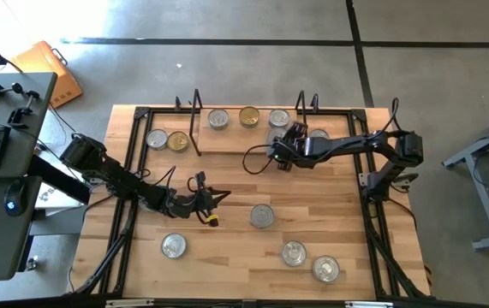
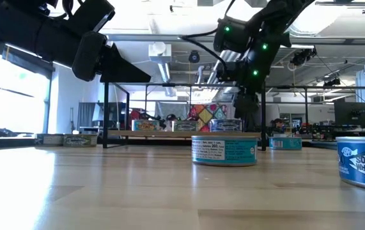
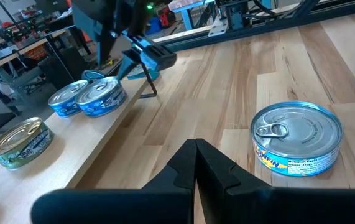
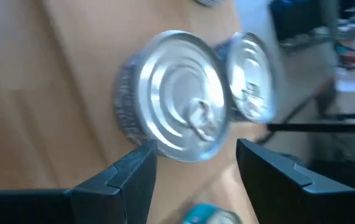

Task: Stack canned seafood by type on shelf
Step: Put the blue tuna can on the shelf aligned with the other blue tuna can, then put the green tuna can on the shelf aligned with the other green tuna can

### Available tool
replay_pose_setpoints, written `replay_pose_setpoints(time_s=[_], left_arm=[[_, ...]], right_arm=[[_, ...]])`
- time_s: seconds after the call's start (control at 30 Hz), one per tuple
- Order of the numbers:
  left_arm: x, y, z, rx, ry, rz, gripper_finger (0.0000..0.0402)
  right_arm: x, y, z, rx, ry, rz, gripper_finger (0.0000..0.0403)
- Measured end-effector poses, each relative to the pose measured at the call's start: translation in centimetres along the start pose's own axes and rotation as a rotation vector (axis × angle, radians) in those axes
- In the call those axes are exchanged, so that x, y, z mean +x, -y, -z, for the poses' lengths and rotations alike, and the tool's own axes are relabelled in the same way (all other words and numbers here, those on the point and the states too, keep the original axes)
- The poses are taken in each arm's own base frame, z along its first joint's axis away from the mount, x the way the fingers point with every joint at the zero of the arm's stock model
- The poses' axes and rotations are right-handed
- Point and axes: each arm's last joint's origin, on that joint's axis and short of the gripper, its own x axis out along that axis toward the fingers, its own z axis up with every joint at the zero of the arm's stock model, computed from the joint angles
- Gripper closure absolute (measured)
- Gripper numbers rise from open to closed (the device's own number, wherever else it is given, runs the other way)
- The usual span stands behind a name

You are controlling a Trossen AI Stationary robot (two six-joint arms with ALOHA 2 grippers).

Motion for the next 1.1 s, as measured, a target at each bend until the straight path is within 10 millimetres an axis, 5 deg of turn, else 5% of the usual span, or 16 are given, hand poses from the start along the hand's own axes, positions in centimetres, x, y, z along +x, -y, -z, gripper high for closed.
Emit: replay_pose_setpoints(time_s=[0.37, 0.7, 0.9, 1.1], left_arm=[[0.0, 0.0, 0.0, 0.0, 0.0, 0.0, 0.0402], [0.0, 0.0, 0.0, -0.001, 0.0, 0.0, 0.0402], [-0.1, 0.2, 0.0, 0.0, 0.002, 0.007, 0.0402], [0.0, 0.0, 0.0, -0.003, -0.001, -0.001, 0.0402]], right_arm=[[-2.0, -2.3, -0.5, -0.001, 0.083, -0.098, 0.0193], [-5.6, -7.3, -1.4, 0.059, 0.347, -0.546, 0.0193], [-5.9, -10.5, 0.9, 0.204, 0.627, -0.667, 0.0193], [-6.1, -11.0, 2.9, 0.363, 0.818, -0.731, 0.0193]])
